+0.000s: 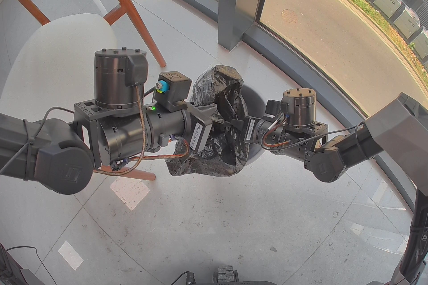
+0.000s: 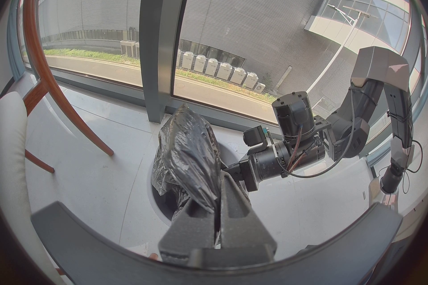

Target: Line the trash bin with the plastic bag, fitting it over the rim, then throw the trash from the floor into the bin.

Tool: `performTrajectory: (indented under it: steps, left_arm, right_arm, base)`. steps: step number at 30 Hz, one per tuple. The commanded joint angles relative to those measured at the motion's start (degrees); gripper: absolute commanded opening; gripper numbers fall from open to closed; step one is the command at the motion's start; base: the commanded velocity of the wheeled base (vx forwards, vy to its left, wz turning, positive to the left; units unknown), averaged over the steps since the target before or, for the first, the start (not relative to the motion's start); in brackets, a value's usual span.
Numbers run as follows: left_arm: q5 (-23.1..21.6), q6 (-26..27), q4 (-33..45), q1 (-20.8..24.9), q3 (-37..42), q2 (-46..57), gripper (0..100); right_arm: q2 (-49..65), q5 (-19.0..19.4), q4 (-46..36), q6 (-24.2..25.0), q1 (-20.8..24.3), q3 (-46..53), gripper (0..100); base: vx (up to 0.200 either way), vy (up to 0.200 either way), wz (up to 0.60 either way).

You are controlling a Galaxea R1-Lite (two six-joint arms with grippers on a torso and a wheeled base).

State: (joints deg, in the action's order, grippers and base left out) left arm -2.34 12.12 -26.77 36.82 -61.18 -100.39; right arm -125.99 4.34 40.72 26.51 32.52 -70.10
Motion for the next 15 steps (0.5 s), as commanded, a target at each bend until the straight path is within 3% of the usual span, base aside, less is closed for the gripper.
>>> performTrajectory:
  steps: [1, 9, 15]
  left_arm:
    - [-0.03, 0.01, -0.04, -0.08, -0.16, 0.11, 0]
    - [-0.56, 0.01, -1.18, -2.19, -1.83, -0.25, 0]
    - [-0.65, -0.08, -1.18, -5.09, -5.17, -1.12, 0]
  right_arm:
    - [2.59, 0.05, -0.37, 0.12, -0.09, -0.66, 0]
    - [10.68, 0.05, -1.96, -0.24, -2.91, -0.92, 0]
    - [14.02, 0.32, -3.8, -1.29, -8.0, 1.72, 0]
  base:
    - [0.0, 0.0, 0.0]
    - [0.0, 0.0, 0.0]
    - [0.0, 0.0, 0.0]
